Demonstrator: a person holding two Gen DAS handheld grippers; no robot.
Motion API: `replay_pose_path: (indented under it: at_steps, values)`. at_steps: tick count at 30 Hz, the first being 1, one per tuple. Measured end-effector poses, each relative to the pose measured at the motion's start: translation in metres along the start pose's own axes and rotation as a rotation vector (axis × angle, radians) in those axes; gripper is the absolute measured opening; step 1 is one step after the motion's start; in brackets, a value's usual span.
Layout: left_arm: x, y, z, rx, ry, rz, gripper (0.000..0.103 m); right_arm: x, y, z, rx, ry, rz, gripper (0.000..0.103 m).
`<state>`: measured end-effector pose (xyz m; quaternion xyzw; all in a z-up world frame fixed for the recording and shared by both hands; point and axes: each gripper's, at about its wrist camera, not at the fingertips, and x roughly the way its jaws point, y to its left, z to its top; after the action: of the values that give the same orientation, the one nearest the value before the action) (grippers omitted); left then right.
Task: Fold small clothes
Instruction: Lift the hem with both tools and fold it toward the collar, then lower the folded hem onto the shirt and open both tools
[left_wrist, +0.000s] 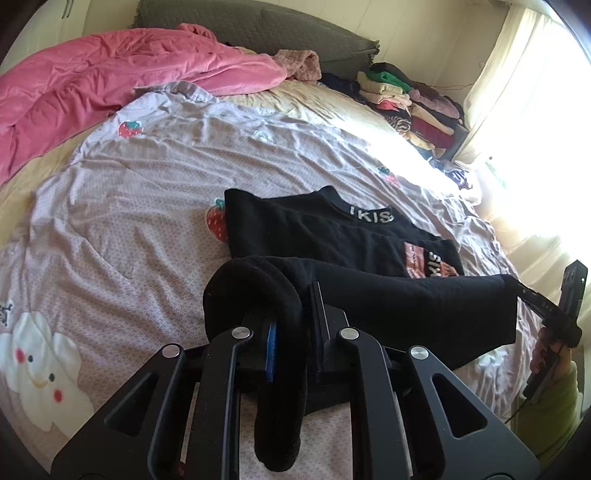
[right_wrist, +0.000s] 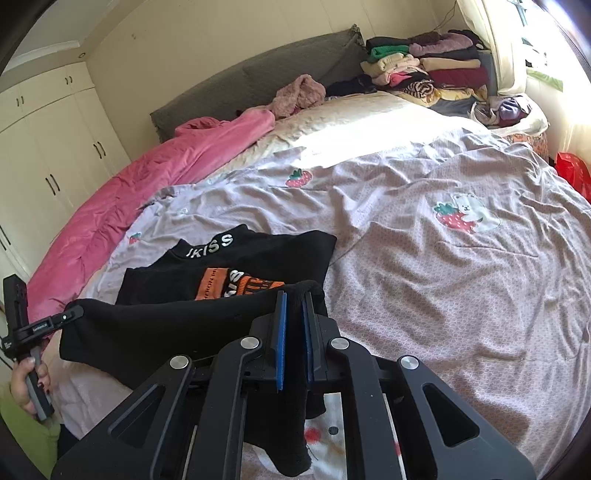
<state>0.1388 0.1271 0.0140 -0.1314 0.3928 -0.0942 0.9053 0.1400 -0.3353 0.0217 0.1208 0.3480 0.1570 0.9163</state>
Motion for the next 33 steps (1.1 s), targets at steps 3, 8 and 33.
replay_pose_path:
  at_steps: [3, 8, 33]
  values:
    - [0.002, 0.001, -0.007, 0.006, 0.002, 0.002, 0.009, 0.006, 0.000, -0.006, 0.003, 0.013, -0.018, 0.009]
    - [-0.007, -0.004, -0.013, 0.028, -0.023, -0.008, 0.034, 0.001, 0.000, -0.015, 0.017, 0.005, -0.027, 0.035]
    - [-0.004, -0.003, -0.053, 0.012, 0.052, -0.021, 0.051, -0.007, 0.010, -0.070, -0.008, 0.117, -0.014, 0.041]
